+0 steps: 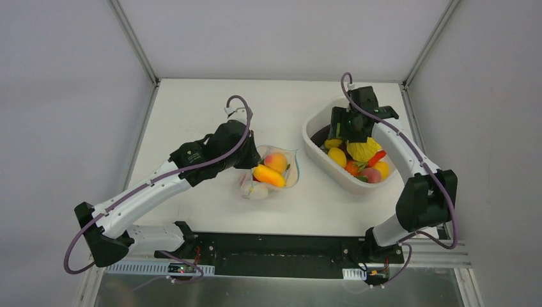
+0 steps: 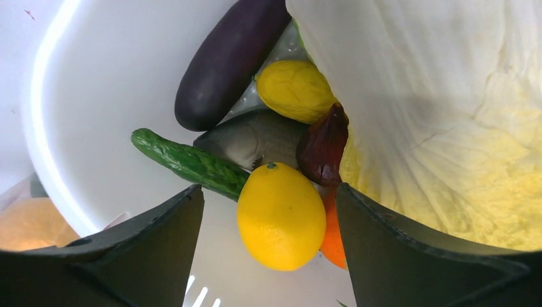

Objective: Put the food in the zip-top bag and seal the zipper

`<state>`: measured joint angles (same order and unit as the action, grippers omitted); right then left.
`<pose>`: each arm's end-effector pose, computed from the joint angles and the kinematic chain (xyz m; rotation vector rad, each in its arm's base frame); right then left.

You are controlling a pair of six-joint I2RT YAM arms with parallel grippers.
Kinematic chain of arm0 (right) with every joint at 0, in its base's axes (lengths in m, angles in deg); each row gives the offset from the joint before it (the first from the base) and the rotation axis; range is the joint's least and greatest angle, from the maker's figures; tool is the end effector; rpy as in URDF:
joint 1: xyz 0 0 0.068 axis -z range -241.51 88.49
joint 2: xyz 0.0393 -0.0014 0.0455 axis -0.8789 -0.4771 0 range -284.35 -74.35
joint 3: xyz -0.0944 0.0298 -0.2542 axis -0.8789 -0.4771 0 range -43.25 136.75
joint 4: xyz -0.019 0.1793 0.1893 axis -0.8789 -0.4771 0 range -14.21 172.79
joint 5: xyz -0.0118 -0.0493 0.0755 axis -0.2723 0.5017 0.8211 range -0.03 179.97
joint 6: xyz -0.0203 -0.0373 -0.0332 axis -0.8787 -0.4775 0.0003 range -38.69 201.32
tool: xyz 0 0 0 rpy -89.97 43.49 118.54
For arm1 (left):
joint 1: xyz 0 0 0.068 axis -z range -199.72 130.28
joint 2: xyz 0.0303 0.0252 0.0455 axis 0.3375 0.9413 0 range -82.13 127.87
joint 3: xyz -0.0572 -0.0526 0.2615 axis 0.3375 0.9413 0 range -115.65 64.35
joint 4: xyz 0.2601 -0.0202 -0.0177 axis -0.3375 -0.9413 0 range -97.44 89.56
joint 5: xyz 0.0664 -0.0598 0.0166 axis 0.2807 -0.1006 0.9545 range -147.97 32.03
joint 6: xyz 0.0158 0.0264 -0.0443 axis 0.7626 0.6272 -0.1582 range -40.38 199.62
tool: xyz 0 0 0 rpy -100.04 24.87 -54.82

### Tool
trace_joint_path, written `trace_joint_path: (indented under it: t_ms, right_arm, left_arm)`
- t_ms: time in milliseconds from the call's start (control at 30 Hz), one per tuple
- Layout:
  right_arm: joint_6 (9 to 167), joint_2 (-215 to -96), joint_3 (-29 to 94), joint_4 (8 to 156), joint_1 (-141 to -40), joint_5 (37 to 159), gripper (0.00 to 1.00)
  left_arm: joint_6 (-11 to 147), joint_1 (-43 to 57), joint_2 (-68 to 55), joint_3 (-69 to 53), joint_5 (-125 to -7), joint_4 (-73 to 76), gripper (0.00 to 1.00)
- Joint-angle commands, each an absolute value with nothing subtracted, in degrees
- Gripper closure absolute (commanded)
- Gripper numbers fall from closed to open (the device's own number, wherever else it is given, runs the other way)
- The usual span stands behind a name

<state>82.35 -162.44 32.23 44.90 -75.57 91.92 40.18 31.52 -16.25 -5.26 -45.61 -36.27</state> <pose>0.3228 0.0822 0.2978 -0.2939 2.4404 0.1573 0.1593 -0.1862 0.3724 0.0948 2.1974 -0.6967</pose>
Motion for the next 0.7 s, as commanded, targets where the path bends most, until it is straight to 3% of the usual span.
trace_joint_path:
  t_ms: [0, 400, 533, 600, 667]
  right_arm:
    - [82.14, -164.66, 32.54, 40.82, -75.22, 92.32, 0.21]
    - [79.93, -169.12, 29.88, 35.82, -75.22, 95.28, 0.19]
    - [81.22, -167.75, 27.46, 39.72, -75.23, 97.95, 0.27]
    - [83.17, -167.88, 27.44, 41.07, -75.22, 98.28, 0.40]
    - [83.07, -168.28, 28.14, 40.54, -75.22, 98.67, 0.45]
  left_arm:
    - [40.61, 30.77, -16.18, -6.32, -46.07, -34.99, 1.00]
    - [42.50, 30.38, -13.30, -10.06, -48.60, -37.94, 1.00]
    - [42.40, 30.39, -13.35, -10.04, -49.37, -39.44, 1.00]
    - [42.05, 30.40, -14.19, -9.05, -50.12, -39.27, 1.00]
    - [41.44, 30.42, -15.23, -7.94, -49.44, -38.86, 1.00]
